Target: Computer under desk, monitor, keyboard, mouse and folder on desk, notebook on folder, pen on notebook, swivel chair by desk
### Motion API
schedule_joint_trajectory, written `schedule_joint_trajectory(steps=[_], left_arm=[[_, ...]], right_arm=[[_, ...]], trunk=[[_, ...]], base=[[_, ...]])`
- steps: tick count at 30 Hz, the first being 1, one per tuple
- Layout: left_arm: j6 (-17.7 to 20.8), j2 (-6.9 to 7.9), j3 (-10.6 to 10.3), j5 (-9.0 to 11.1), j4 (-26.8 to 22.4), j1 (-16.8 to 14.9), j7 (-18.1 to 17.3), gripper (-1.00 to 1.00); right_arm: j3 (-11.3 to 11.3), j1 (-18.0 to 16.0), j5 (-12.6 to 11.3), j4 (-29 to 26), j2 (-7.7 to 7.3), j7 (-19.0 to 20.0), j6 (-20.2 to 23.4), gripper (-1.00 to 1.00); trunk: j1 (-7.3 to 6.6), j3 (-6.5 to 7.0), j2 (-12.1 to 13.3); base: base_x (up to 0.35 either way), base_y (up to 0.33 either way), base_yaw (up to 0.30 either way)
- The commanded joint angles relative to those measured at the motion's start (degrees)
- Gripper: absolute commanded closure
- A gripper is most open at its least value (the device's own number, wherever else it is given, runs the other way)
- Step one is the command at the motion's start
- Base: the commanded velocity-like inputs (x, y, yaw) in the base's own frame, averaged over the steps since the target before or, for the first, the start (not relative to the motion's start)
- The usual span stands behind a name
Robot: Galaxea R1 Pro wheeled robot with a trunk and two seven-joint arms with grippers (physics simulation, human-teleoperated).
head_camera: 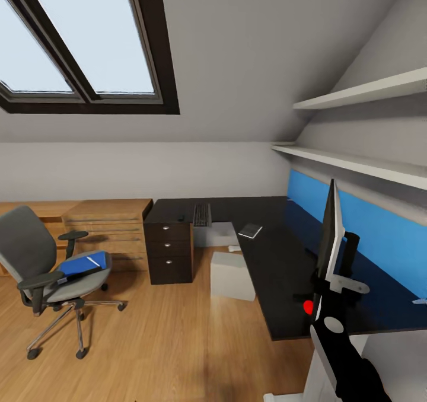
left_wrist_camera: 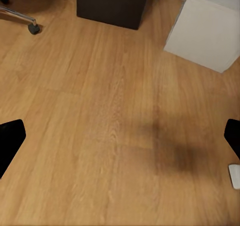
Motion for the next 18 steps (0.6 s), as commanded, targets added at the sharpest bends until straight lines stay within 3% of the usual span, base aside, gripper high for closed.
schedule_joint_trajectory(steps=[1, 14, 18], left_arm=[[-0.06, -0.01, 0.17, 0.60, 0.05, -0.05, -0.57, -1.00], [-0.09, 0.03, 0.17, 0.64, 0.05, -0.05, -0.54, -1.00], [-0.09, 0.00, 0.16, 0.64, 0.05, -0.05, -0.53, -1.00]], right_arm=[[-0.01, -0.05, 0.37, 0.08, 0.00, -0.22, -0.01, -1.00], [-0.01, -0.05, 0.37, 0.15, 0.00, -0.22, -0.01, -1.00], [-0.01, -0.05, 0.39, 0.15, 0.00, -0.22, -0.01, -1.00]], trunk=[[0.01, -0.06, -0.06], [0.01, 0.25, -0.06], [0.01, 0.26, -0.06]], base=[[0.000, -0.010, -0.055], [0.000, -0.004, -0.049], [0.000, -0.166, -0.002]])
